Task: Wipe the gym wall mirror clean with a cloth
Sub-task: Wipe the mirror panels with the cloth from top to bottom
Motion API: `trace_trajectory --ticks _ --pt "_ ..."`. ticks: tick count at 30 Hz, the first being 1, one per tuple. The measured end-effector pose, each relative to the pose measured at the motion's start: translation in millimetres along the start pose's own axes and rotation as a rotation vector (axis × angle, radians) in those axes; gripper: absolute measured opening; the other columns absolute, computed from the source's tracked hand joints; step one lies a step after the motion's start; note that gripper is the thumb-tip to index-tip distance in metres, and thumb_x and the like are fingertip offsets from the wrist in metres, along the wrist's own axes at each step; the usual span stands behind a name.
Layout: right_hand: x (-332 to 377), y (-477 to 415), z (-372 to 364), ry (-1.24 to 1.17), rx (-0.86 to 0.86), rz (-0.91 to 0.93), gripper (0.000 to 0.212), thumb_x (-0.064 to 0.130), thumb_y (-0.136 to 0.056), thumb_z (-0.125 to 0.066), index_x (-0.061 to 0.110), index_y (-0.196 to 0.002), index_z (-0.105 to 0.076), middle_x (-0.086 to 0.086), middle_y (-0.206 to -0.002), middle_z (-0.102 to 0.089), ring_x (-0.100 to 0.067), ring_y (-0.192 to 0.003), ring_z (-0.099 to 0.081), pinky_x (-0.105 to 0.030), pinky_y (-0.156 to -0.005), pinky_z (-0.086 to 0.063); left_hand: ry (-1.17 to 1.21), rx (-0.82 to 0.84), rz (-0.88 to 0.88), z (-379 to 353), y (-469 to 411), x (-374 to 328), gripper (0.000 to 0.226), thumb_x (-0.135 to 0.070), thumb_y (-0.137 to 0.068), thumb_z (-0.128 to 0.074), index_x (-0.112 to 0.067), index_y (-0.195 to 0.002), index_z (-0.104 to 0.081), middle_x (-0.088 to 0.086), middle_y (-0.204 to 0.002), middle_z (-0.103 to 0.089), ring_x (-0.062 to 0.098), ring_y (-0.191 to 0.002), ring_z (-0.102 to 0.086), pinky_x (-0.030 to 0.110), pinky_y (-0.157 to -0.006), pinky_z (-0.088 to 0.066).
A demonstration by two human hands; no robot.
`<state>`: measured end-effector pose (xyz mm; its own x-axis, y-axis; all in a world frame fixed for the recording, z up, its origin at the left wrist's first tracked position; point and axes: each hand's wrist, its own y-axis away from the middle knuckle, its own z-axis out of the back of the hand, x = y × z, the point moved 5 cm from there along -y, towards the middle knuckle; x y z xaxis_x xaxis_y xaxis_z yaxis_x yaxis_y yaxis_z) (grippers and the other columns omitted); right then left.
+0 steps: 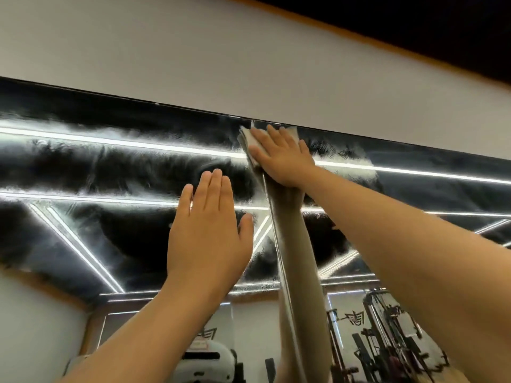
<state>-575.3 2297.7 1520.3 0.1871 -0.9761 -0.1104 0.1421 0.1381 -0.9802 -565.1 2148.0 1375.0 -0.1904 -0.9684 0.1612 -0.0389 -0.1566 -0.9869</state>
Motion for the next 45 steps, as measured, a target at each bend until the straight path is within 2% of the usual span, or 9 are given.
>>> trace_trajectory --ticks 5,11,13,15,18,27,31,40,45 --pt "-17 -22 5 -0.025 -0.036 -0.029 0.056 0.055 -0.104 -0.019 0.041 -0.157 -0.007 0.005 -0.167 0.0 -0.02 -0.153 0.003 -0.056 -0.119 0.002 0.0 0.002 -0.012 2 0 2 0.081 -0.051 -0.087 0.002 -0.013 -0.158 0.005 0.002 -0.166 0.008 0.014 -0.152 0.012 0.035 -0.124 0.008" --pt "-128 17 18 -0.004 -0.115 -0.318 0.055 0.048 -0.105 -0.018 0.032 -0.158 -0.012 -0.005 -0.164 -0.018 -0.029 -0.149 -0.015 -0.059 -0.115 -0.014 0.008 -0.002 -0.014 1 1 0 0.08 -0.051 -0.088 0.002 -0.013 -0.158 0.003 0.002 -0.167 0.007 0.014 -0.152 0.011 0.036 -0.124 0.007" --pt "-166 43 19 -0.034 -0.096 -0.431 0.057 0.045 -0.104 -0.013 0.027 -0.158 -0.01 -0.009 -0.164 -0.015 -0.033 -0.149 -0.014 -0.059 -0.117 -0.014 0.007 -0.012 -0.011 1 1 0 0.076 -0.048 -0.091 0.001 -0.012 -0.158 0.001 0.003 -0.167 0.005 0.015 -0.153 0.009 0.036 -0.124 0.006" --pt "-183 61 16 -0.009 -0.078 -0.439 0.061 0.04 -0.101 -0.008 0.02 -0.159 -0.006 -0.014 -0.164 -0.013 -0.037 -0.149 -0.013 -0.058 -0.119 -0.013 0.009 -0.004 -0.002 1 0 0 0.071 -0.045 -0.096 -0.001 -0.011 -0.158 0.001 0.004 -0.167 0.004 0.016 -0.153 0.008 0.037 -0.124 0.005" --pt "-165 81 8 -0.008 -0.091 -0.457 0.056 0.045 -0.105 -0.013 0.03 -0.158 -0.006 -0.006 -0.166 -0.009 -0.03 -0.151 -0.009 -0.058 -0.119 -0.009 0.018 -0.002 0.002 1 0 0 0.072 -0.044 -0.095 -0.003 -0.009 -0.158 -0.002 0.006 -0.167 0.002 0.017 -0.153 0.006 0.038 -0.124 0.004" --pt "27 128 -23 -0.021 -0.018 0.104 0.055 0.055 -0.103 -0.016 0.043 -0.156 -0.002 0.007 -0.167 0.006 -0.014 -0.152 0.013 -0.047 -0.12 0.011 0.012 0.025 -0.015 2 0 2 0.07 -0.045 -0.098 -0.01 -0.011 -0.158 0.001 0.006 -0.166 0.006 0.016 -0.153 0.009 0.038 -0.124 0.004" --pt "23 134 -21 -0.053 0.01 0.148 0.053 0.051 -0.105 -0.022 0.045 -0.155 -0.004 0.01 -0.166 0.006 -0.01 -0.151 0.014 -0.041 -0.119 0.013 0.107 0.001 -0.017 8 0 1 0.065 -0.038 -0.1 -0.018 -0.009 -0.158 -0.01 0.006 -0.166 -0.006 0.016 -0.153 0.0 0.036 -0.124 0.003" --pt "-124 161 -10 -0.019 0.001 -0.234 0.052 0.044 -0.107 -0.016 0.04 -0.156 0.001 0.003 -0.167 0.005 -0.018 -0.153 0.008 -0.049 -0.122 0.004 0.066 -0.074 -0.17 5 90 -34 0.07 -0.046 -0.097 -0.026 -0.001 -0.151 -0.034 0.015 -0.158 -0.032 0.027 -0.148 -0.026 0.045 -0.117 -0.014" --pt "-157 190 -7 -0.007 -0.036 -0.425 0.054 0.042 -0.107 -0.019 0.033 -0.158 -0.005 -0.003 -0.167 -0.003 -0.026 -0.153 -0.002 -0.056 -0.122 -0.006 0.031 -0.046 -0.126 -11 116 -35 0.067 -0.04 -0.097 -0.03 0.002 -0.15 -0.033 0.018 -0.158 -0.03 0.03 -0.148 -0.026 0.047 -0.115 -0.017"
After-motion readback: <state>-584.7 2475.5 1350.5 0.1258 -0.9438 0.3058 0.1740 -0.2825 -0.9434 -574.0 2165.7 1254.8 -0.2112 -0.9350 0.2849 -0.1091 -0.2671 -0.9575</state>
